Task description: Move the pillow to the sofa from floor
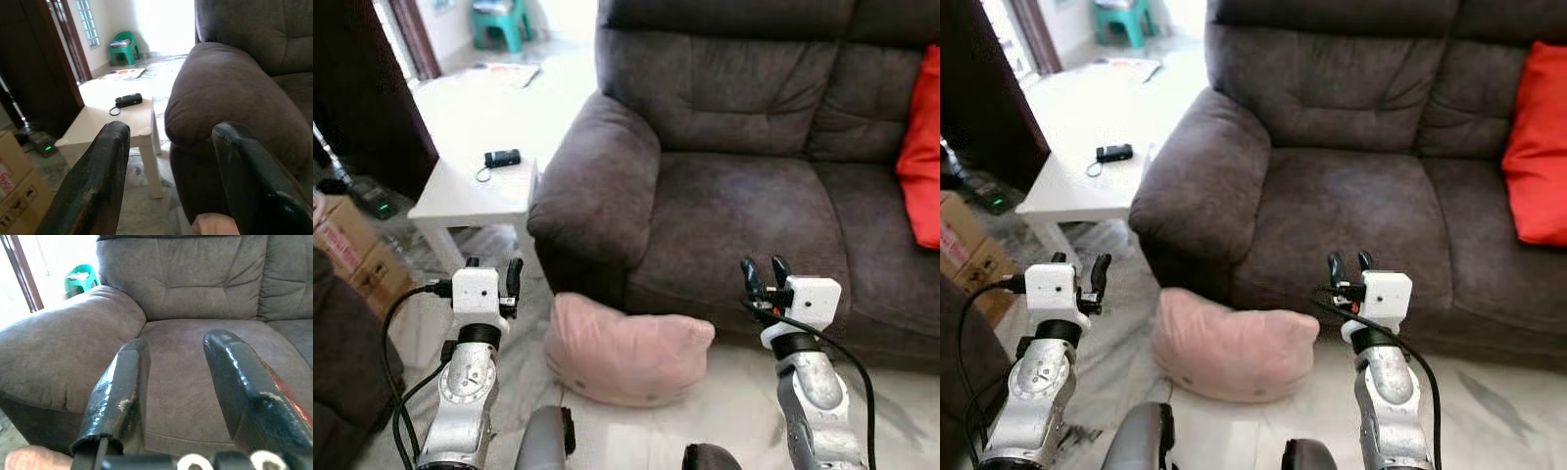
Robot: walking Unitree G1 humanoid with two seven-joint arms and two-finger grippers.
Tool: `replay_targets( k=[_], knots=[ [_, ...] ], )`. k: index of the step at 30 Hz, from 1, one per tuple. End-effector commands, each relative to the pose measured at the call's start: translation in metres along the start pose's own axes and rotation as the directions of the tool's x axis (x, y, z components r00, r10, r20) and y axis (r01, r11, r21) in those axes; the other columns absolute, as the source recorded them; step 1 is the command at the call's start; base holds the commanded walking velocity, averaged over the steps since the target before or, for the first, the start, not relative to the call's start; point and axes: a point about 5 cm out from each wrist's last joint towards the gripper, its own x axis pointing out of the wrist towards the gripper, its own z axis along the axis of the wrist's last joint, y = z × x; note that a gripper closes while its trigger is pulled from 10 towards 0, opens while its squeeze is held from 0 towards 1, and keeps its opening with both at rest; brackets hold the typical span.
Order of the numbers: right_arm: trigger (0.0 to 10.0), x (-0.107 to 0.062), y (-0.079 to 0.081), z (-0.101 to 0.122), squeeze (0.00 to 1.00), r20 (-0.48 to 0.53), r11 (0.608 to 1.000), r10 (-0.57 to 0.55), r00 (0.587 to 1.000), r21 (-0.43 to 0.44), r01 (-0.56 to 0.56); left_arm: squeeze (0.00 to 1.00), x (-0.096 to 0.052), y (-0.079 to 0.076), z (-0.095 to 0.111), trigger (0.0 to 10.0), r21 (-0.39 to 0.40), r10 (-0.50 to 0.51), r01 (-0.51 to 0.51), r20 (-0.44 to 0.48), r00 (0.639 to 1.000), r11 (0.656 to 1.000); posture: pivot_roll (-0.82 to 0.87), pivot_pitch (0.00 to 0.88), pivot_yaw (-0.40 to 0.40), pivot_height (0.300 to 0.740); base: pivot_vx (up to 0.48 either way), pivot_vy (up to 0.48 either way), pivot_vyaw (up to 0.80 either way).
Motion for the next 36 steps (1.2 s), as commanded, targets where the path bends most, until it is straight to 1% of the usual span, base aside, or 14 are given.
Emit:
replay_targets(
  k=[1,3,9,16,25,28,31,36],
  knots=[
    [10.0,0.0028,0.0003,0.0042,0.0,0.008,1.0,-0.001,1.0,0.002,0.001,0.0,0.0003,0.0,0.0002,10.0,-0.007,-0.006,0.006,-0.006,1.0,1.0,-0.05,0.074,-0.007,0.622,0.0,0.0,0.0],
    [10.0,0.0036,0.0,0.0039,0.0,0.002,1.0,-0.004,1.0,-0.001,0.004,0.0,0.0001,0.0,-0.0006,10.0,-0.008,-0.007,0.007,-0.009,1.0,1.0,-0.05,0.074,-0.006,0.622,0.0,0.0,0.0],
    [10.0,0.004,0.0015,0.0037,0.0,0.002,1.0,0.006,1.0,0.003,-0.006,0.0,0.0006,-0.0005,-0.0005,10.0,-0.01,-0.014,0.014,-0.01,1.0,1.0,-0.05,0.075,-0.005,0.582,0.0,0.0,0.0],
    [10.0,0.0028,0.0045,0.0045,0.0,0.013,1.0,0.023,1.0,0.006,-0.023,0.0,0.001,-0.001,-0.0008,10.0,-0.008,-0.017,0.017,-0.014,1.0,1.0,-0.05,0.078,-0.004,0.582,0.0,0.0,0.0],
    [10.0,0.0038,0.0038,0.0026,0.0,-0.011,1.0,0.014,1.0,0.0,-0.014,0.0,0.0,-0.0003,-0.0027,10.0,-0.012,-0.013,0.013,-0.026,1.0,1.0,-0.05,0.079,-0.004,0.582,0.0,0.0,0.0],
    [10.0,0.0041,0.0043,0.0029,0.0,-0.006,1.0,0.016,1.0,0.002,-0.016,0.0,0.0,-0.0003,-0.003,10.0,-0.013,-0.013,0.012,-0.028,1.0,1.0,-0.05,0.08,-0.004,0.567,0.0,0.0,0.0],
    [10.0,0.0037,0.005,0.0043,0.0,0.013,1.0,0.025,1.0,0.005,-0.025,0.0,0.0,-0.0003,-0.0032,10.0,-0.011,-0.012,0.012,-0.03,0.999,1.0,-0.05,0.08,-0.004,0.567,0.0,0.0,0.0],
    [10.0,0.0026,0.0067,0.0038,0.0,0.007,0.999,0.037,0.999,0.007,-0.037,0.0,-0.0019,0.0007,-0.0083,10.0,-0.028,-0.002,0.001,-0.058,0.998,1.0,-0.05,0.081,-0.004,0.567,0.0,0.0,0.0]
  ],
)
